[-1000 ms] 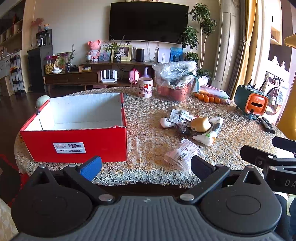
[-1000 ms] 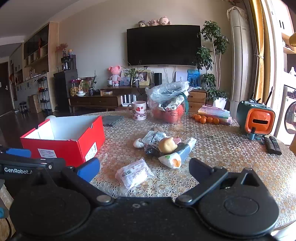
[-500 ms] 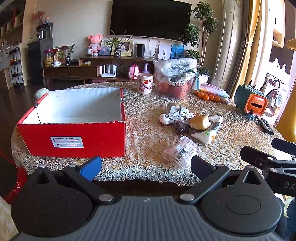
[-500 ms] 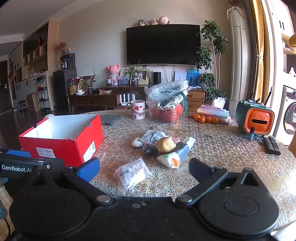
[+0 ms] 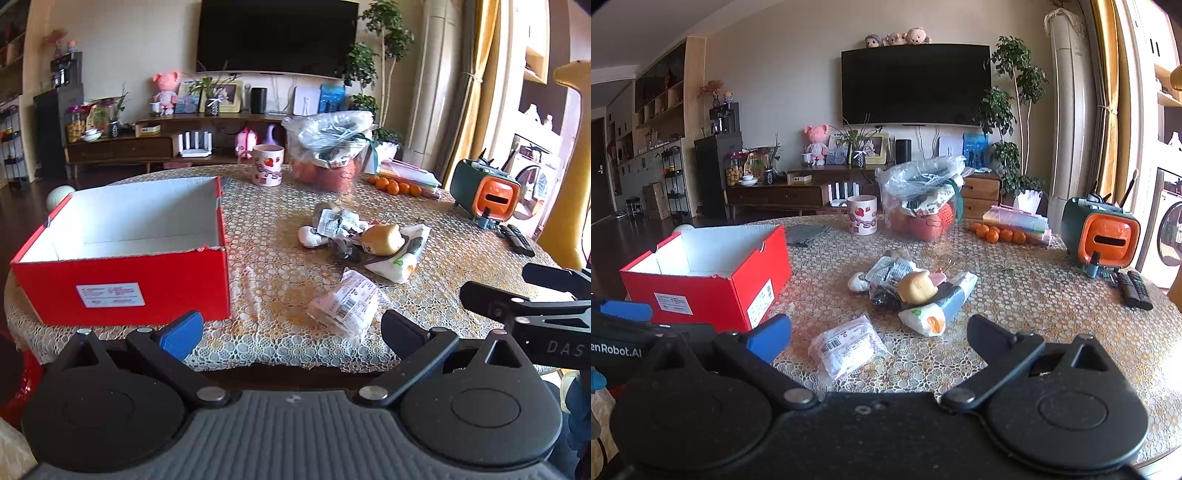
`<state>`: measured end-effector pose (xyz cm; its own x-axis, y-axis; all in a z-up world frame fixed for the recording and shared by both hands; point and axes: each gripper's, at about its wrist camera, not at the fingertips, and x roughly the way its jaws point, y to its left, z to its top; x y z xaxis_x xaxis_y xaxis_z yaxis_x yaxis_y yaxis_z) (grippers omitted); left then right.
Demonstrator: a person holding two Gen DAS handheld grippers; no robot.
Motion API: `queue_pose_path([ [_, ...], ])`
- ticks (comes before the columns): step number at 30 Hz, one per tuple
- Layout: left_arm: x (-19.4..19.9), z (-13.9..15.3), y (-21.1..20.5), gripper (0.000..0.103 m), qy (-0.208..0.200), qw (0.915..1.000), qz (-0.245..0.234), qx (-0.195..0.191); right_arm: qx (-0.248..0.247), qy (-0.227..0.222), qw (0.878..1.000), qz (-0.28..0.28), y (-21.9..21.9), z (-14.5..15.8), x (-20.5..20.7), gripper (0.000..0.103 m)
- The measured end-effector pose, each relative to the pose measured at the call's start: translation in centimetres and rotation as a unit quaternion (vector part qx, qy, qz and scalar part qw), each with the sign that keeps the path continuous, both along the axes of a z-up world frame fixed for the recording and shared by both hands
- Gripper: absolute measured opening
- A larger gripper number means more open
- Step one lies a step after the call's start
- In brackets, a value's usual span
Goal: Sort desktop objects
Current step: 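Move both tools toward the pile of items on the table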
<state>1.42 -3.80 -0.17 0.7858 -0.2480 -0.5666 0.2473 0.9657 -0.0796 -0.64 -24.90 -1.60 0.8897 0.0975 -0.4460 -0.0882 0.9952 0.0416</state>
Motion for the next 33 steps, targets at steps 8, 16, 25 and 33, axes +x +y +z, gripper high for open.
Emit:
queue_pose_path([
  [8,2.5,-0.2,-1.6,0.103,-0.01,0.9993,-0.036,0.005,-0.017,0.002,1.0,0.0,-0.6,-0.1,2.5,0.099],
  [16,5.4,-1.4,-4.2,0.103,-0.011,0.9969,-0.076,0.015,-0.046,0.007,0.999,0.001,-1.8,-0.3,7.8,0.098],
  [25,8.8,-4.4,-7.0,0.103,0.004,0.993,-0.11,0.044,-0.053,0.043,0.998,0.018,-2.4,-2.1,13.3,0.093],
  [33,10.8,-7.1,-8.7,0.103,0.009,0.9883,-0.135,0.07,-0.062,0.063,0.996,0.022,-2.4,-3.7,17.2,0.086],
])
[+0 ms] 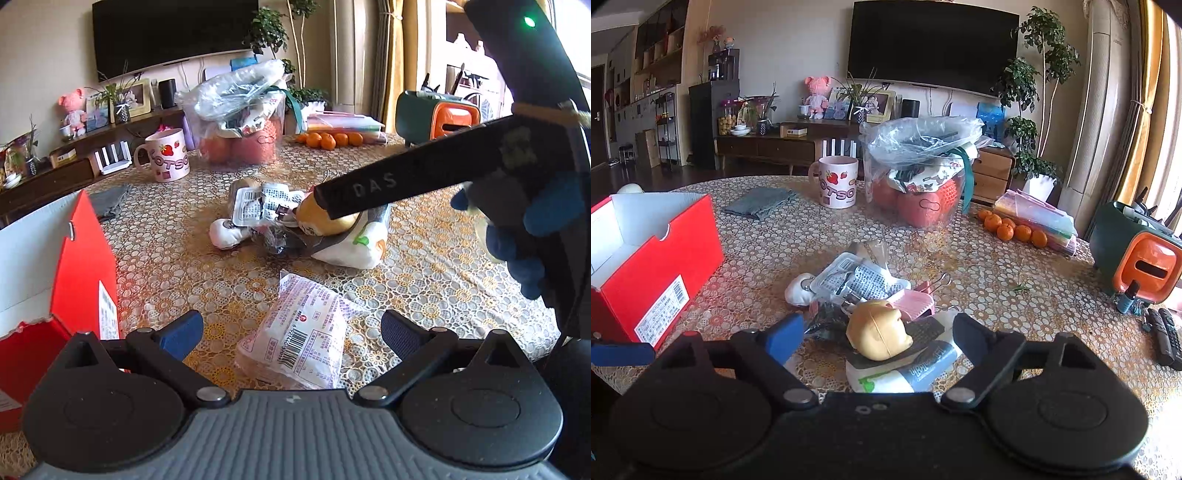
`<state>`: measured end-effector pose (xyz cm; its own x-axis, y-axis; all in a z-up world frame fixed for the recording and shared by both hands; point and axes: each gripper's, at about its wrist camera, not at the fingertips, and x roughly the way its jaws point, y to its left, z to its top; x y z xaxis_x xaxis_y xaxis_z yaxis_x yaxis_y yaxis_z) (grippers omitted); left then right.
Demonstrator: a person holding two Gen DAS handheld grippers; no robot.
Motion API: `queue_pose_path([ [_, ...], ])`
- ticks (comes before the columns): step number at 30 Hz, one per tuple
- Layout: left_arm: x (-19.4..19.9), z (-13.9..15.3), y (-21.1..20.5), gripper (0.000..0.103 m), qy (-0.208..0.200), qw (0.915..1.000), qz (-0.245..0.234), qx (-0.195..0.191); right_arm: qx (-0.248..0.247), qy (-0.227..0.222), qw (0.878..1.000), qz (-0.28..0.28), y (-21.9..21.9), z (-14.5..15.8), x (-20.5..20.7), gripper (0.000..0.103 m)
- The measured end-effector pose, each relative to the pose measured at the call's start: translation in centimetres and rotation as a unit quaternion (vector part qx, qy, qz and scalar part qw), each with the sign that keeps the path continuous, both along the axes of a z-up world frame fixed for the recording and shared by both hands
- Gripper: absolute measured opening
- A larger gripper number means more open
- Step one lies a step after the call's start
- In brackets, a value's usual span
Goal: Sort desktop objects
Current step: 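Move both tools toward the pile of items on the table, then grasp the white snack packet with left tool while right tool grasps the yellow duck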
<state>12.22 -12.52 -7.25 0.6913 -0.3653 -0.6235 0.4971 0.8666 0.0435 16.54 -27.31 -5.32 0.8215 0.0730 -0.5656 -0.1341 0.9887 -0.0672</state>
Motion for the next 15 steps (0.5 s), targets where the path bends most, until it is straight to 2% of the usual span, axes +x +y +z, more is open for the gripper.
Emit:
queue_pose_path([
  [15,2.5,-2.9,-1.4,0.102,0.022,0.9992,-0.026,0.018,-0.018,0.032,0.999,0.01,0.5,-2.4,4.5,0.068],
])
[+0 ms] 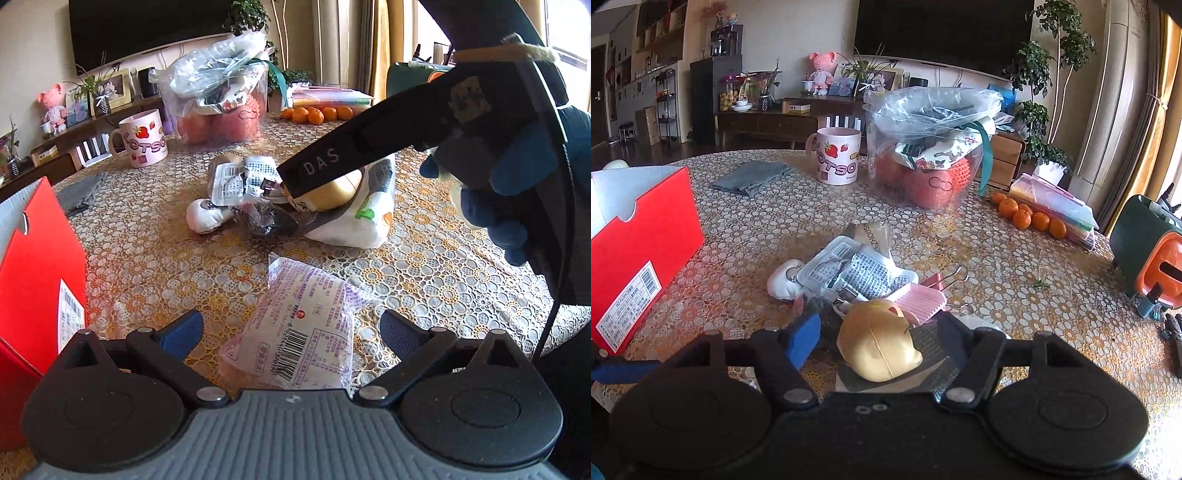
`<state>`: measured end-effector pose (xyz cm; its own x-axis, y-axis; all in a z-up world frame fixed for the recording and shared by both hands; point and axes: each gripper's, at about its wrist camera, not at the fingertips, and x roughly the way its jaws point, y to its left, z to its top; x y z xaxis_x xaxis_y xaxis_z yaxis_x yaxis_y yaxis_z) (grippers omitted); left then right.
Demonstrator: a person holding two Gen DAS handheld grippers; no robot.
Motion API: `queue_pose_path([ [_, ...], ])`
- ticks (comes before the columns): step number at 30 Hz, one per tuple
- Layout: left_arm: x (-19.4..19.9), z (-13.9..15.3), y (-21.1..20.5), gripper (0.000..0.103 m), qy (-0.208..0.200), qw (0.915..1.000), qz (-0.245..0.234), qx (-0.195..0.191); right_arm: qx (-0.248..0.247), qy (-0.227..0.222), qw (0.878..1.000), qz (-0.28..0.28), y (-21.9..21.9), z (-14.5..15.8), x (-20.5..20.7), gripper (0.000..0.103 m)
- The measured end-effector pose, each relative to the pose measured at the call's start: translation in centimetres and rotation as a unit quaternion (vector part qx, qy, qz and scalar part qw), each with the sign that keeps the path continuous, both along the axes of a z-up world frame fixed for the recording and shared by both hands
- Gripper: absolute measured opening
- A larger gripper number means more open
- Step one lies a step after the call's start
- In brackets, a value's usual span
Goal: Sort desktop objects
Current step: 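Grasp the white snack packet with left tool while right tool grasps the yellow duck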
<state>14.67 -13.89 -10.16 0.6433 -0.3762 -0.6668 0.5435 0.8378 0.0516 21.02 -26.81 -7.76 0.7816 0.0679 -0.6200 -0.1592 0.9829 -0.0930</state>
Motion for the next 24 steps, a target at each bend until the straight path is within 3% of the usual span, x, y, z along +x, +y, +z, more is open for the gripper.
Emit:
queue_pose_path([
  [4,0.2,-0.5,-0.1,0.098,0.007,1.0,-0.002,0.001,-0.007,0.006,1.0,0.004,0.2,-0.4,0.6,0.062],
  [14,0.4,-0.7,0.1,0.072,0.012,0.9999,0.007,0.002,-0.017,0.014,1.0,0.004,0.6,-1.3,1.0,0.048],
  [19,0.3,-0.4,-0.1,0.064,0.011,0.9999,0.011,0.004,-0.014,0.016,1.0,0.0,0.5,-1.1,0.9,0.046],
  [21,0.3,-0.3,-0.1,0.053,0.01,0.9998,0.014,0.006,-0.014,0.013,1.0,-0.002,0.5,-0.9,0.8,0.044],
  [24,0.3,0.0,0.1,0.053,0.016,0.9997,0.02,0.003,-0.01,0.008,1.0,-0.005,0.3,-0.4,0.5,0.043],
])
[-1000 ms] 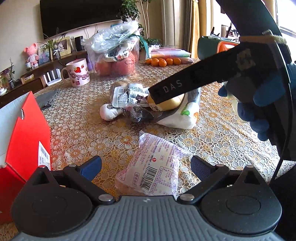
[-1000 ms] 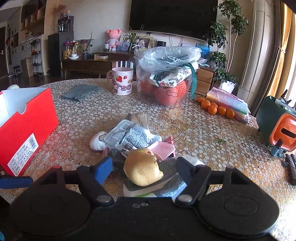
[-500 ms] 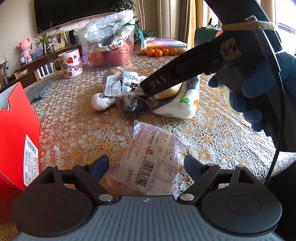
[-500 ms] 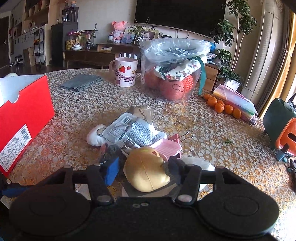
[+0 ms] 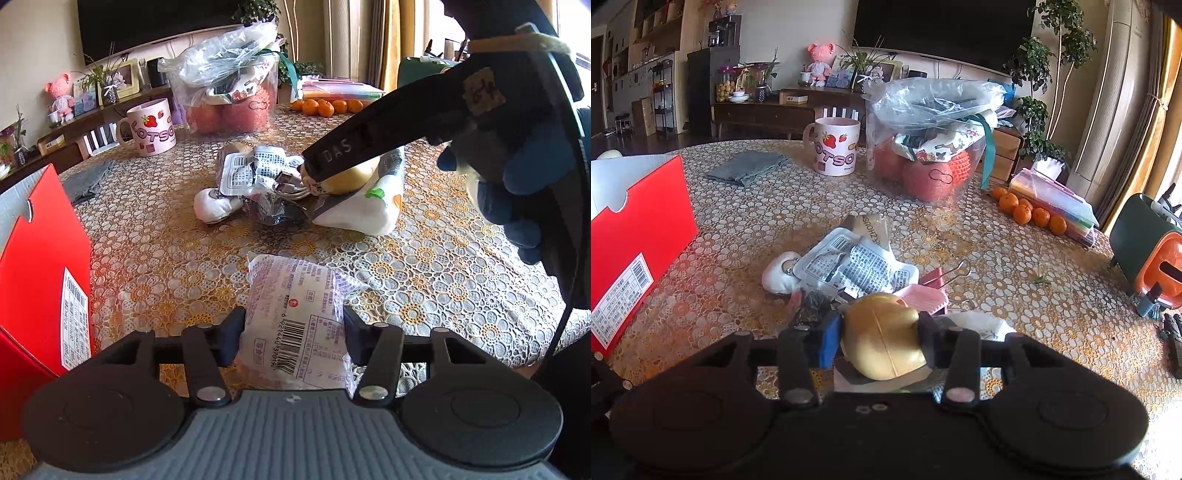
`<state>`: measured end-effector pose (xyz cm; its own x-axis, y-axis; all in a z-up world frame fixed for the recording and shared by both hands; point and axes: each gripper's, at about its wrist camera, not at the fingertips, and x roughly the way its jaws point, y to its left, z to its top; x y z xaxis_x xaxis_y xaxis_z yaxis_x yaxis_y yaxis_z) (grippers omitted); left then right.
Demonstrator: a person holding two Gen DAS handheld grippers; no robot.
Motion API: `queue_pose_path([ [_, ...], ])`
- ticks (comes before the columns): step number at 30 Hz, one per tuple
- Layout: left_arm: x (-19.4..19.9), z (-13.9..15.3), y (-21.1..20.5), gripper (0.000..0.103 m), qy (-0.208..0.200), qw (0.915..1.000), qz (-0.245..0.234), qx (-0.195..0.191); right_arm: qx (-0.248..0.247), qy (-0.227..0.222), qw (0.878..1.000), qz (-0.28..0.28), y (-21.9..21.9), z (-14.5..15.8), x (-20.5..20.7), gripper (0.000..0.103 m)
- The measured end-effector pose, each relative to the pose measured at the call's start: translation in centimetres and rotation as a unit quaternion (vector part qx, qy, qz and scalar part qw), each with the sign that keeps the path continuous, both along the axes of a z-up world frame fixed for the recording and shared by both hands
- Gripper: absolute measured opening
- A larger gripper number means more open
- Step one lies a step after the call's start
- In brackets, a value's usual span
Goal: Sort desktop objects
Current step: 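Grasp the white snack packet with left tool while right tool grasps the yellow duck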
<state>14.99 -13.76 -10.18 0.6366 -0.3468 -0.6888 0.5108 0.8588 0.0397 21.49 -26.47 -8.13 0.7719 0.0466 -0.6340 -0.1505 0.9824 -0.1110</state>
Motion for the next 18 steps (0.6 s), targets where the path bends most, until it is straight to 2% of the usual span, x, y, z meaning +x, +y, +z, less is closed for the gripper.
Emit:
queue_pose_path([
  [6,-0.7,1.1,0.7,0.053,-0.005,0.9999,0.01,-0.006,0.017,-0.006,1.0,0.001,-0.2,1.3,-1.1,0.042],
  [18,-3.4,6.8,4.3,0.053,-0.03,0.9982,0.033,-0.04,0.042,-0.035,0.997,0.048,1.9,6.2,-5.6,0.042],
])
